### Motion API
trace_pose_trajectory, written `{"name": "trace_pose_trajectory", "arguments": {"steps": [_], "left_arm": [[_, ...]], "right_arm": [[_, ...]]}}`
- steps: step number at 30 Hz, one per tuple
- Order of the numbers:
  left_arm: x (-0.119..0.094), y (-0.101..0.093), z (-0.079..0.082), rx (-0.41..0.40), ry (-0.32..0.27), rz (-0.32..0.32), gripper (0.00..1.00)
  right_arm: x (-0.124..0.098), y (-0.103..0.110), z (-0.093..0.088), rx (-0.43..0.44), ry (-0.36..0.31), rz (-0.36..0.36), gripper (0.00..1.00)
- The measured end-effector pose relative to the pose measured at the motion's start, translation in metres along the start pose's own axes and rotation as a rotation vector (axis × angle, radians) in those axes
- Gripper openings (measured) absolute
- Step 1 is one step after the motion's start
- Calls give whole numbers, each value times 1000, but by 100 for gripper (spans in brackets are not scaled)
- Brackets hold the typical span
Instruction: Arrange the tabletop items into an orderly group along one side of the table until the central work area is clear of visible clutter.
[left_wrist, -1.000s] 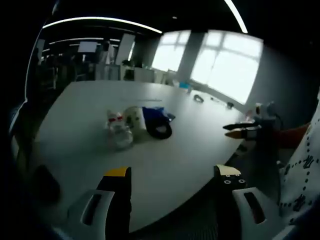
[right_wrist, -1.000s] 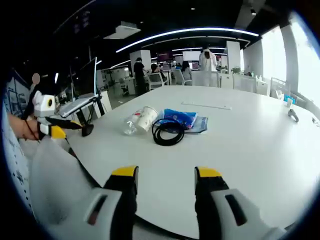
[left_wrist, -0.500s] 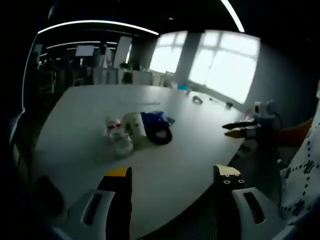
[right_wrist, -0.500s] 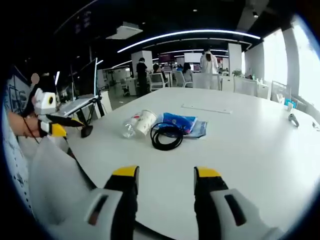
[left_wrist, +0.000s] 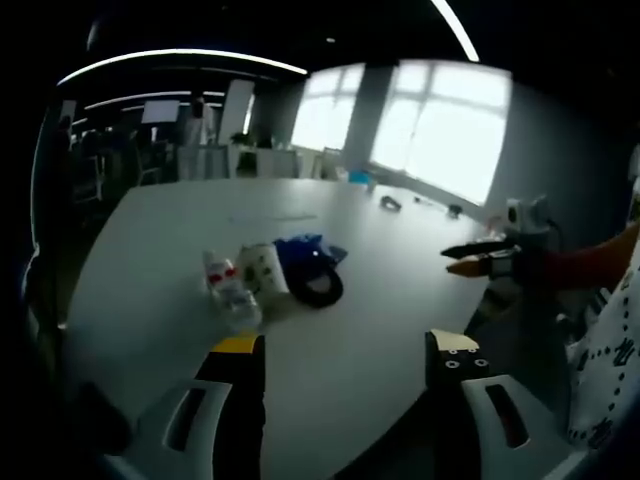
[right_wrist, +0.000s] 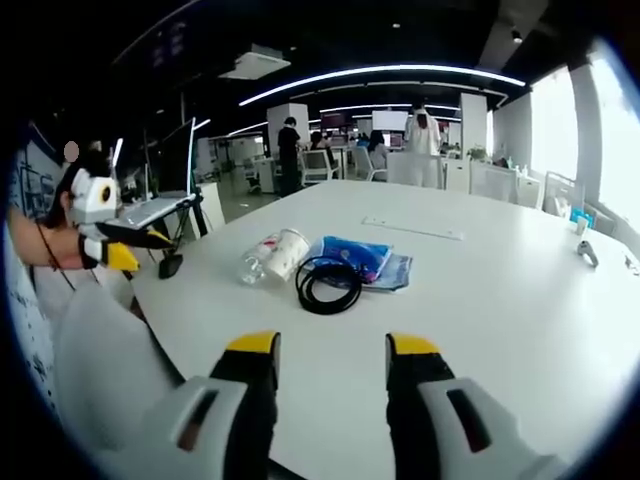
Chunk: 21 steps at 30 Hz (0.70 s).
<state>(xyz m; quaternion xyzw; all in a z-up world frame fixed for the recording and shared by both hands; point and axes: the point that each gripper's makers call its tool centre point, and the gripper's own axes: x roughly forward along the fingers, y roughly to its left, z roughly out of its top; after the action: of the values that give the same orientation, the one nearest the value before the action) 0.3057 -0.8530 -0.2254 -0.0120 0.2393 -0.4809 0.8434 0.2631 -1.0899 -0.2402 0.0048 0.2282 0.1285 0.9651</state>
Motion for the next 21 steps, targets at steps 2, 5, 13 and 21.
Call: {"name": "trace_pose_trajectory", "arguments": {"steps": [2,5,13,21], "left_arm": [[4,0,2,6,1,0,61],[10,1,6,9,1,-4,61],[29,-2,18,22,-5,-23,60],[45,-2,27,28,-5,-36,59]], "right_arm": [[2,-1,2,-3,-3,1,40],[5,-1,6,-8,-4,4,40],[17,-1,18,-24,-13,13,39],[29,-3,30,-34,-22,20,38]]}}
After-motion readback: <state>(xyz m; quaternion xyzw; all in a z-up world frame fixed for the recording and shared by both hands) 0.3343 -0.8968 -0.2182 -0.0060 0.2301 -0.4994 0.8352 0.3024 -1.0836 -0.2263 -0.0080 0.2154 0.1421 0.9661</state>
